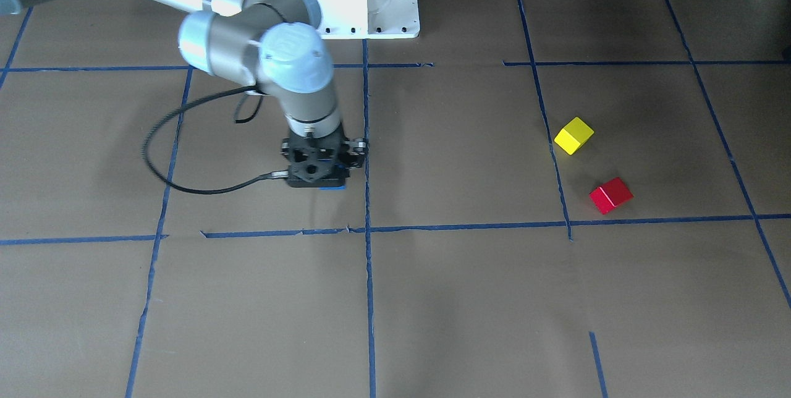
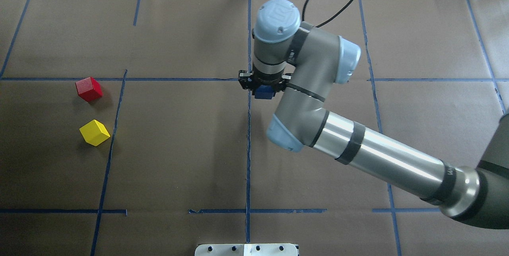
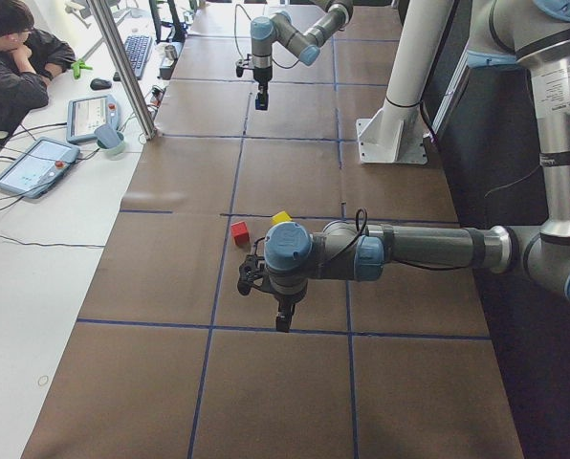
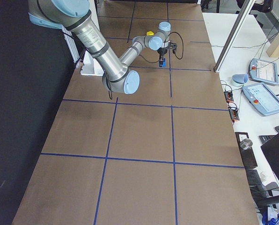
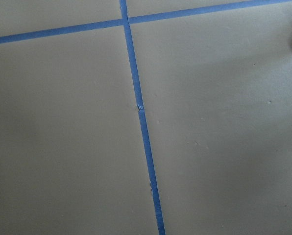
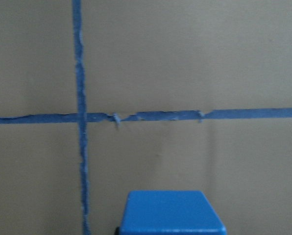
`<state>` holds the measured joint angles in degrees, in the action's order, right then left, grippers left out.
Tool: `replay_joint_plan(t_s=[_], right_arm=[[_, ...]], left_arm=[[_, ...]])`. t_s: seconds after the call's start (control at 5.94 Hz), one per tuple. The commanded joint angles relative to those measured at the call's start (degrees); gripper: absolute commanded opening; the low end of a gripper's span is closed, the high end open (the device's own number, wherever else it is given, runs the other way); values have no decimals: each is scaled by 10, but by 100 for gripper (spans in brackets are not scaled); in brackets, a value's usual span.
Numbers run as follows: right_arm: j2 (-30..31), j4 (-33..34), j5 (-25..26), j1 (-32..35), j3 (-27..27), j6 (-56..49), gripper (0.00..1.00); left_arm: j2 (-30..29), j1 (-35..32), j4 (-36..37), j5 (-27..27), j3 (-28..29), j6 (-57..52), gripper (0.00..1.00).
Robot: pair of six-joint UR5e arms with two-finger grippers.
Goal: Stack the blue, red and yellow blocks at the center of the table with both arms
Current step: 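Carry the blue cube with the right gripper to the table center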
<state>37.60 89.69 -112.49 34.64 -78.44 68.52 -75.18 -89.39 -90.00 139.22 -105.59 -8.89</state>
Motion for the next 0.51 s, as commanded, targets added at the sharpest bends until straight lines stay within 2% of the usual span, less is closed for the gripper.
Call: replay_joint_plan(t_s=[0.0, 0.17, 0.34], right_arm=[[-48, -1, 23, -34, 53, 16, 0], [-39, -8, 41, -47, 58, 10, 1], [-16, -52, 45, -53, 59, 12, 3]], left_arm=[[-1, 1, 0, 0, 2, 0, 100], [-1, 0, 0, 0, 3, 0, 100], [-1, 0, 0, 0, 3, 0, 100]])
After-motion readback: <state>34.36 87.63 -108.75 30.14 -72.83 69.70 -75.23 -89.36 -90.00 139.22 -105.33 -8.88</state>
